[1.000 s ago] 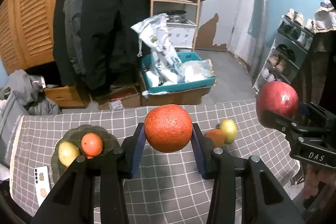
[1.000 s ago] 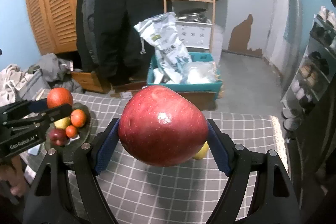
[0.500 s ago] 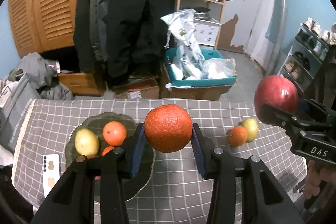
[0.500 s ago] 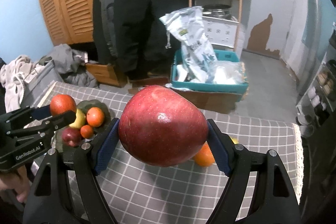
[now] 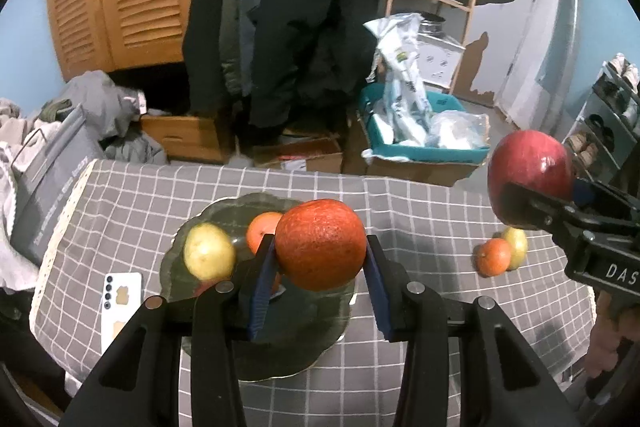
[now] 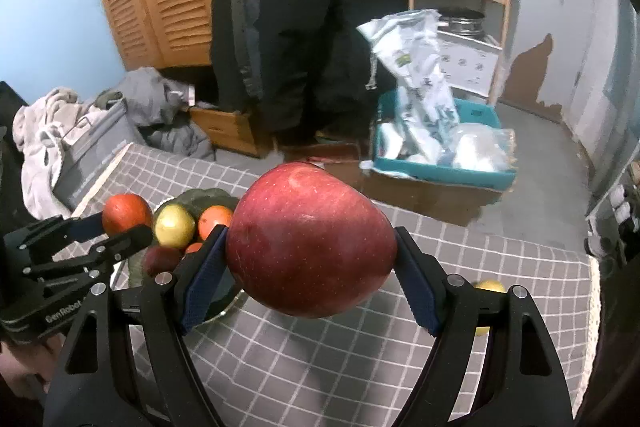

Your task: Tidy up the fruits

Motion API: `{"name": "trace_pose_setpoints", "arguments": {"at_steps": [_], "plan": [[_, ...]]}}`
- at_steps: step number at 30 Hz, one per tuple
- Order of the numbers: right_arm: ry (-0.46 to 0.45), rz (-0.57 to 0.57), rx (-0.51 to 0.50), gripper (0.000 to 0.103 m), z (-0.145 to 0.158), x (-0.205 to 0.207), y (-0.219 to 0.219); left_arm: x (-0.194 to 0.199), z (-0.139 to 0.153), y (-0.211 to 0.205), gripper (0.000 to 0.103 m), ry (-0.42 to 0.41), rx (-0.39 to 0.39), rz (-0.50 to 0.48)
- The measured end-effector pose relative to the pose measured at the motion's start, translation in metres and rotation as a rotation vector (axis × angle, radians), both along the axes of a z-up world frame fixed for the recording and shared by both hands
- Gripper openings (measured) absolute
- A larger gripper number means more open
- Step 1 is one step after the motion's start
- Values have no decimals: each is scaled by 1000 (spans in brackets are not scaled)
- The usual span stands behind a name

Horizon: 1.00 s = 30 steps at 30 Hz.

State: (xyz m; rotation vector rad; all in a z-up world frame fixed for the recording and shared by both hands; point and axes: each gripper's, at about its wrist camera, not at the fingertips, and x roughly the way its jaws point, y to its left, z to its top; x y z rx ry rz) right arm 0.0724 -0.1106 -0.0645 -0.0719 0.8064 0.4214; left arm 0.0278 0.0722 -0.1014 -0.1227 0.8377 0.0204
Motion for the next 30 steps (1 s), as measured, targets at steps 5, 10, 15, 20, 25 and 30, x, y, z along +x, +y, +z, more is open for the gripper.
{"name": "trace_pose_setpoints", "arguments": {"at_steps": [5,10,15,20,25,30], "plan": [[40,31,12,80,-10,10,21,1,-19,17,43,49,9,25],[65,65,5,80,-22,16,45,4,-39,31,43,103,13,45],[107,107,-12,80,-42,24,69,5,-60,40,43,164,4,55],[170,141,-30,80,-69,31,88,5,-82,51,44,227,-5,76],[211,168,-65,80,-92,36,103,6,-100,59,44,286,-44,86],[237,198,-105,80,-108,38,116,6,-112,59,44,322,-35,87]]}}
